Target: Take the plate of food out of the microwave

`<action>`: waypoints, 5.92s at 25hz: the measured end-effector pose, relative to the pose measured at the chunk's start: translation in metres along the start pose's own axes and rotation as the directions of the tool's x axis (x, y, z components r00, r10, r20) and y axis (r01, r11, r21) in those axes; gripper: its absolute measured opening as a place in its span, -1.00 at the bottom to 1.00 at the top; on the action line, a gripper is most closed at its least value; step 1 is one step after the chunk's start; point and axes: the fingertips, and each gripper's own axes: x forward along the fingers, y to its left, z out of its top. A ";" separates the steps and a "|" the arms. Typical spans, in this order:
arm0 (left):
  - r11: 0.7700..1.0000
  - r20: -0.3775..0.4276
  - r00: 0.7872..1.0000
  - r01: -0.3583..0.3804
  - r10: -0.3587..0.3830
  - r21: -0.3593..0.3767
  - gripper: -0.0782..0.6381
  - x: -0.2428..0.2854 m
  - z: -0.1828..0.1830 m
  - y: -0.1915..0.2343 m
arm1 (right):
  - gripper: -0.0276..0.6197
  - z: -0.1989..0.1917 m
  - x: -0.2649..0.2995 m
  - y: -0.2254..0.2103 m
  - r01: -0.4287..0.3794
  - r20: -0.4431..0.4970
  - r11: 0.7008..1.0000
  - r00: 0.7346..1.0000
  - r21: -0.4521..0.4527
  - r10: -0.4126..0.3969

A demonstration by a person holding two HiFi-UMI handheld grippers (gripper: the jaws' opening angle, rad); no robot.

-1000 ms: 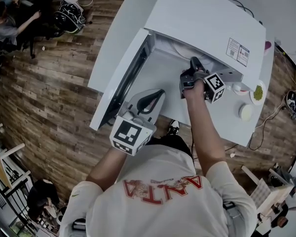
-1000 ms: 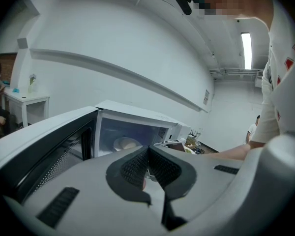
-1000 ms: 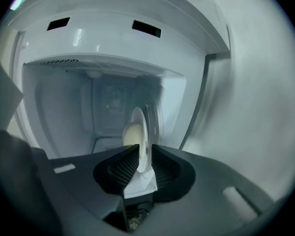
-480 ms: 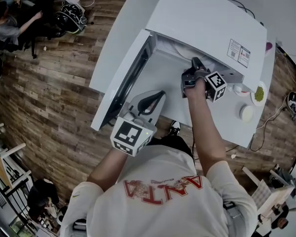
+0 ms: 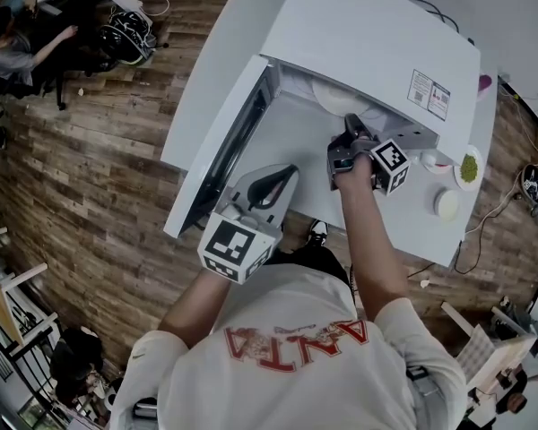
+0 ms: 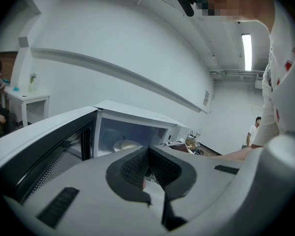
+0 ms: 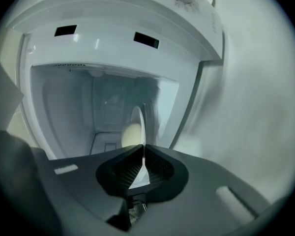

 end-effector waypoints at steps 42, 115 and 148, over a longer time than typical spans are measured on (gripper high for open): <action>0.988 0.030 0.992 0.121 -0.125 0.096 -0.76 0.008 0.014 -0.110 | -0.86 -0.026 -0.185 -0.037 -0.190 -0.162 0.981 0.970 -0.032 0.182; 0.981 0.069 0.980 0.181 -0.186 0.071 -0.76 0.014 0.005 -0.214 | -0.91 0.093 -0.290 -0.099 -0.105 -0.265 0.455 0.915 -0.884 -0.304; 0.980 0.251 0.962 0.063 -0.110 0.188 -0.76 -0.030 0.072 -0.223 | -0.91 0.068 -0.407 0.187 -0.366 -0.258 0.185 0.862 -0.912 0.437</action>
